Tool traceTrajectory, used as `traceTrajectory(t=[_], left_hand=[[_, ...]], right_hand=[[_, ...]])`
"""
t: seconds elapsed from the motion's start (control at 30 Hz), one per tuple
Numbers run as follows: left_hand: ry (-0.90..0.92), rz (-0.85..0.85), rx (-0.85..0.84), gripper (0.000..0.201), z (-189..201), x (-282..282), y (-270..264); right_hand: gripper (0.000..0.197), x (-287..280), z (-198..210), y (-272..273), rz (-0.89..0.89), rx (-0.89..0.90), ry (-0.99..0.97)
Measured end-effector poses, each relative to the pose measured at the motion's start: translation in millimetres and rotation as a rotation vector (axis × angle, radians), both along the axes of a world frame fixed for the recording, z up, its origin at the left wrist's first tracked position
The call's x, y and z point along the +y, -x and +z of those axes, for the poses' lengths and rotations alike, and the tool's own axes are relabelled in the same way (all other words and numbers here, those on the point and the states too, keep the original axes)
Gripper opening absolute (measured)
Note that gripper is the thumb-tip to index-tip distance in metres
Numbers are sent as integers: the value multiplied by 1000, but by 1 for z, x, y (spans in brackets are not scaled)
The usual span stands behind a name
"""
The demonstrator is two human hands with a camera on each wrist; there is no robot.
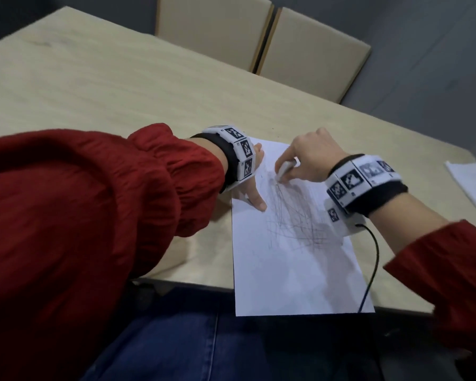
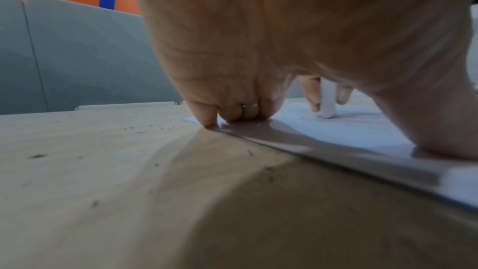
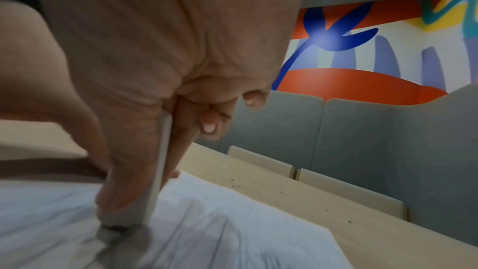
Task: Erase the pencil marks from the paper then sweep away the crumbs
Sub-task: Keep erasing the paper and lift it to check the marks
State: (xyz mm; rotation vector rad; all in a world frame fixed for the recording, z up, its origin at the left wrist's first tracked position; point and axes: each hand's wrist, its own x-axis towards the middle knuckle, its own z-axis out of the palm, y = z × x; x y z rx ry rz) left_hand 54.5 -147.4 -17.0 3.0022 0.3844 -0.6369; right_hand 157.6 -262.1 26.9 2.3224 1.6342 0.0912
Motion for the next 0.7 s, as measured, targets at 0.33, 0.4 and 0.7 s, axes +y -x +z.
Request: traceTrajectory(t=[0.33, 0.4, 0.7], left_hand=[[-2, -1, 11, 137, -1, 1, -1], [-1, 0, 22, 137, 1, 0, 0], [25, -14, 14, 127, 7, -4, 3]], right_hand=[[17, -4, -7, 6, -22, 46, -97], [5, -5, -2, 2, -8, 120, -29], [14, 0, -18, -11, -163, 293, -268]])
